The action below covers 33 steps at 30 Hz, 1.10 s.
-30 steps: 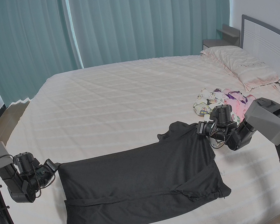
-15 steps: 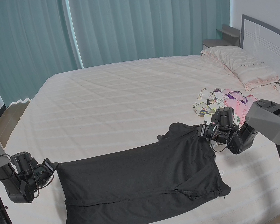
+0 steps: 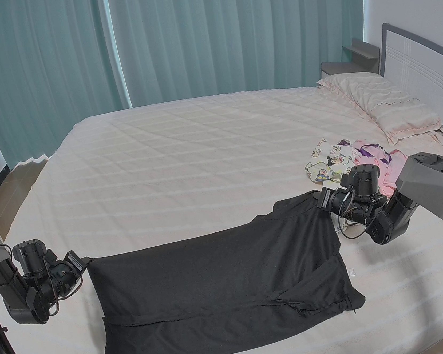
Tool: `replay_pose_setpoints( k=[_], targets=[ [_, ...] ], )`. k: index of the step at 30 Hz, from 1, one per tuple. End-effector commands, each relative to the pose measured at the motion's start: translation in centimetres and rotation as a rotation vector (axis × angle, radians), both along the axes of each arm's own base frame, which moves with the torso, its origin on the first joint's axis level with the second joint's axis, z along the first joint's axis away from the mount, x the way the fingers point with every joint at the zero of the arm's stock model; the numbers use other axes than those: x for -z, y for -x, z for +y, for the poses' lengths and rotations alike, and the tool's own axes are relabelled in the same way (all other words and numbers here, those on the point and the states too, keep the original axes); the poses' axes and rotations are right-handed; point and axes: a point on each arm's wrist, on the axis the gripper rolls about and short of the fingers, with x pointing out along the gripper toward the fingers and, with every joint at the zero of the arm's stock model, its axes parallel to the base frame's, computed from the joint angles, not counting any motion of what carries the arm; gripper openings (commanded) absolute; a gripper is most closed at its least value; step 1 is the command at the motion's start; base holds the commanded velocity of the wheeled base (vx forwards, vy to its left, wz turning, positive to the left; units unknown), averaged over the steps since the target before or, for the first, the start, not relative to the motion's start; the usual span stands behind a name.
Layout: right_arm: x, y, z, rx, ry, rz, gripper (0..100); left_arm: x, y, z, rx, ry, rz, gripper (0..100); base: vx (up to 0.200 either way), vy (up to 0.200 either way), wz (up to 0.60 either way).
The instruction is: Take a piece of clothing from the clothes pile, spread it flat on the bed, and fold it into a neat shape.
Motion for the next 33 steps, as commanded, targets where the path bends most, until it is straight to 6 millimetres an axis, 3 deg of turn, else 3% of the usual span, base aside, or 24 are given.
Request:
replay_pose_setpoints(
  k=[1,13,19,33],
  targets=[
    [0.3,0.7,-0.3,0.0,0.0,0.009,0,-0.3,0.2,0.1,-0.006,-0.001,-0.004,0,0.0,0.0,0.0],
    [0.4,1.9,-0.2,-0.009,0.004,0.0,0,-0.2,1.5,-0.1,-0.006,-0.017,0.027,0,0.0,0.0,0.0],
    [0.4,4.4,-0.8,-0.077,-0.007,0.054,0,0.7,3.2,-0.2,0.017,-0.064,0.084,0,0.0,0.0,0.0],
    [3.1,7.6,-1.8,-0.084,0.036,0.173,0,2.9,6.6,-1.1,0.086,-0.118,0.23,0,0.0,0.0,0.0]
  ],
)
